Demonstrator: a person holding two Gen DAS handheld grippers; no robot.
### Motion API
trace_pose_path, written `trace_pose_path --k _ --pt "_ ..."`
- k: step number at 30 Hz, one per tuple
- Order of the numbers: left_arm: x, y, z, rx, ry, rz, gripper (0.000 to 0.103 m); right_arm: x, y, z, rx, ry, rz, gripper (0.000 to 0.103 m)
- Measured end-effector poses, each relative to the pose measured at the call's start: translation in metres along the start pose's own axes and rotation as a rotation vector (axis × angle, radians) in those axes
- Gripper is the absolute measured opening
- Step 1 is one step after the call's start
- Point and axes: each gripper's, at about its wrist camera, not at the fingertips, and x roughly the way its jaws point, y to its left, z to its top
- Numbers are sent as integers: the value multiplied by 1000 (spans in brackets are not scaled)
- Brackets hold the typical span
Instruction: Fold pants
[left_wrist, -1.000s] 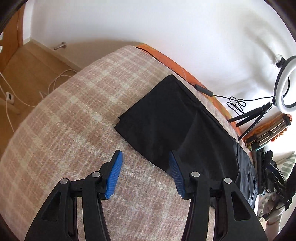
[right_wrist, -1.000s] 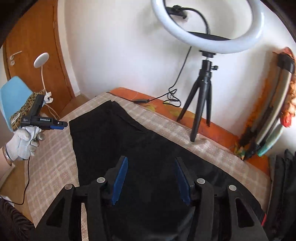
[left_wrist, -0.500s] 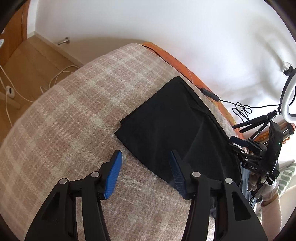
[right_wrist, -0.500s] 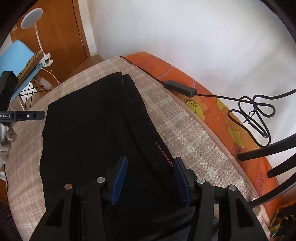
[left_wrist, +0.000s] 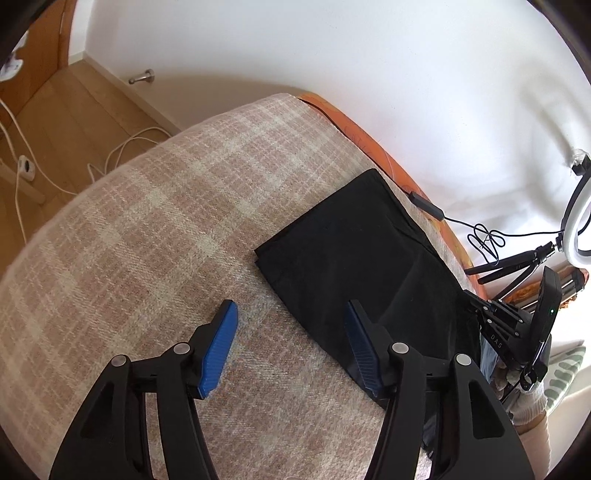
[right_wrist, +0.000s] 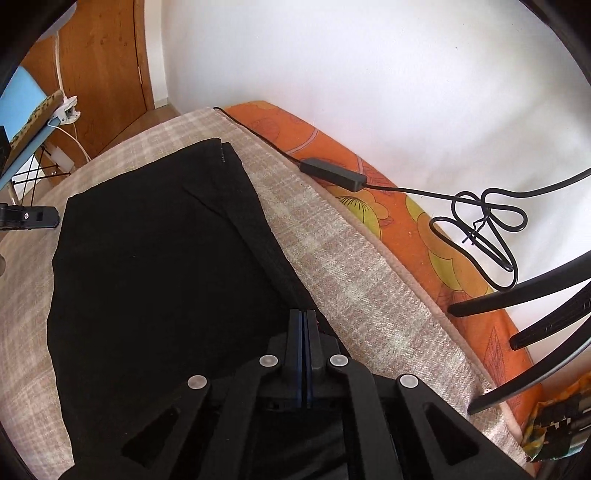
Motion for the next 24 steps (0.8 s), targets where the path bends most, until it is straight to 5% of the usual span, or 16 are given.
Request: trace_pose_path --k 8,11,15,20,22,24 --pt "17 -19 8 58 -24 31 59 7 -1 0 26 24 -19 2" --pt "22 -25 10 72 -49 42 58 0 -1 -1 21 9 -5 36" --pt "28 -25 12 57 -58 45 18 -18 -4 0 51 -36 12 38" --pt "20 -37 9 104 -126 17 8 -36 -6 6 116 -54 75 42" --pt "12 -54 3 198 -176 35 7 -42 -8 13 187 -51 159 66" --pt "5 -69 -3 276 -200 35 6 -47 -7 26 246 -60 233 71"
